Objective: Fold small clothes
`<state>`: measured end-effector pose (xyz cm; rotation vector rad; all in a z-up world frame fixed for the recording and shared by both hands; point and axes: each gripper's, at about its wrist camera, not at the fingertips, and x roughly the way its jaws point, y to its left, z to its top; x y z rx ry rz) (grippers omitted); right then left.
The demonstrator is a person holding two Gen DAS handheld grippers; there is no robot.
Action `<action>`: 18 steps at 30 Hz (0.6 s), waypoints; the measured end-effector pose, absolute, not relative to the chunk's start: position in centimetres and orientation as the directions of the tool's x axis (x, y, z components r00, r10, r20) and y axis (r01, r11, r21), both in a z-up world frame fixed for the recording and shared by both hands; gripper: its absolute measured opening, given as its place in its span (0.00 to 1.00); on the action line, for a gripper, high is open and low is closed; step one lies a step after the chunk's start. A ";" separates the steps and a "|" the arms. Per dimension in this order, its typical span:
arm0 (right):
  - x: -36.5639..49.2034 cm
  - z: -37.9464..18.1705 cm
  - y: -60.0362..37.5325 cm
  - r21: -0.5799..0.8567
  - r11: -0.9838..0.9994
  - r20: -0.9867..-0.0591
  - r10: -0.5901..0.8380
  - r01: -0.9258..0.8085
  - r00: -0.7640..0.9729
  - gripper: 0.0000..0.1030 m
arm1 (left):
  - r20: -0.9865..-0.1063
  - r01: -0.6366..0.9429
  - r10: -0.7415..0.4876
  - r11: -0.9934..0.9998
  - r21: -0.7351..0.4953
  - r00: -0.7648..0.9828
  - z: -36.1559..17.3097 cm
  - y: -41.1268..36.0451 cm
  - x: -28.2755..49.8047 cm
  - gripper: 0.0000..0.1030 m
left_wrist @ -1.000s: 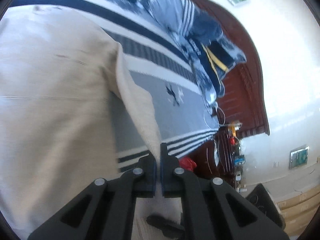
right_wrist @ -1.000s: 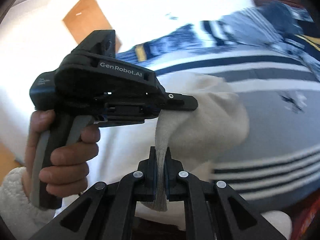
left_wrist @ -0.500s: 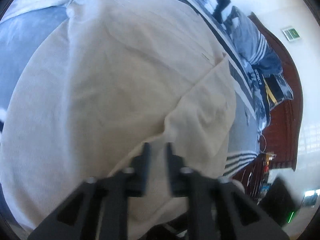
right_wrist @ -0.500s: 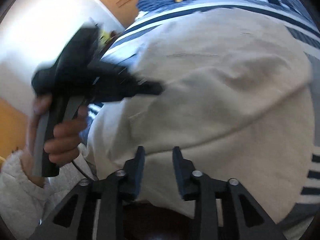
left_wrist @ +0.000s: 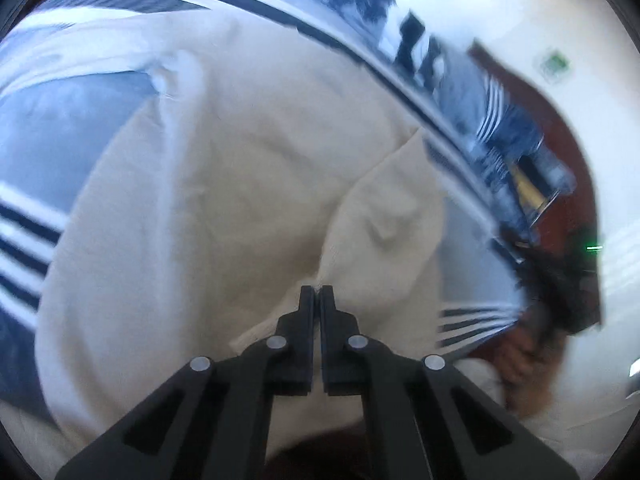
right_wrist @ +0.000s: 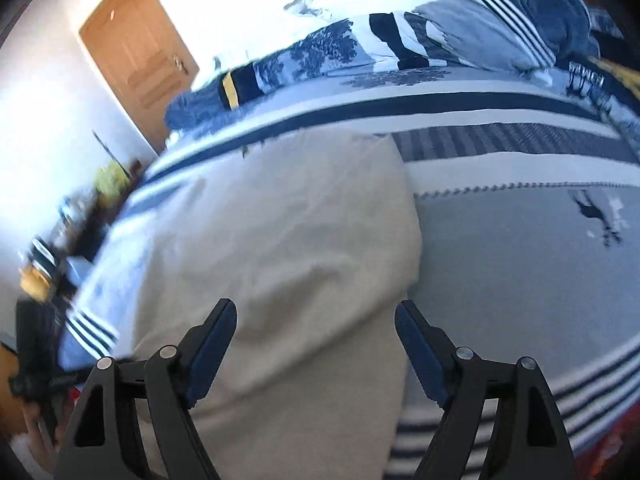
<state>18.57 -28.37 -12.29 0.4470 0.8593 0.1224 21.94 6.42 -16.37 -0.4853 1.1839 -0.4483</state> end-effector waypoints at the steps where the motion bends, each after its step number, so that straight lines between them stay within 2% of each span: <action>1: 19.8 -12.4 -29.2 0.442 0.892 -0.696 0.273 0.097 0.664 0.83 | -0.770 0.049 -0.554 0.820 -0.570 0.318 -16.3 7.5 21.8 0.02; 3: 22.4 -12.8 -30.6 0.493 0.861 -0.684 0.296 0.124 0.667 0.83 | -0.833 -0.029 -0.451 0.874 -0.485 0.320 -17.9 9.6 21.9 0.02; 6: 25.8 -15.0 -32.9 0.571 0.806 -0.669 0.347 0.155 0.657 0.82 | -0.913 -0.175 -0.336 0.909 -0.379 0.231 -21.4 11.8 22.5 0.04; 9: 26.7 -17.1 -34.6 0.617 0.762 -0.659 0.364 0.196 0.658 0.77 | -0.939 -0.132 -0.228 0.954 -0.268 0.257 -19.3 10.6 22.3 0.05; 10: 26.5 -17.8 -35.0 0.637 0.745 -0.646 0.376 0.198 0.665 0.77 | -0.938 -0.090 -0.191 0.970 -0.225 0.289 -17.5 9.4 22.4 0.08; 11: 26.1 -18.6 -35.4 0.650 0.734 -0.637 0.386 0.196 0.668 0.76 | -0.934 -0.070 -0.186 0.974 -0.217 0.305 -16.1 8.6 22.6 0.13; 12: 25.9 -19.4 -35.7 0.647 0.738 -0.645 0.394 0.193 0.655 0.74 | -0.922 -0.047 -0.210 0.970 -0.237 0.327 -14.5 7.4 23.1 0.26; 13: 25.9 -19.9 -36.0 0.623 0.759 -0.664 0.385 0.190 0.641 0.68 | -0.900 -0.008 -0.256 0.961 -0.277 0.353 -12.8 6.0 24.0 0.42; 15: 26.1 -19.9 -36.5 0.567 0.806 -0.691 0.356 0.167 0.629 0.67 | -0.875 0.094 -0.311 0.950 -0.298 0.370 -10.0 1.9 26.7 0.60; 18: 26.4 -19.6 -37.0 0.540 0.839 -0.685 0.388 0.072 0.617 0.65 | -0.875 0.235 -0.348 0.931 -0.280 0.336 -8.8 -5.0 31.5 0.63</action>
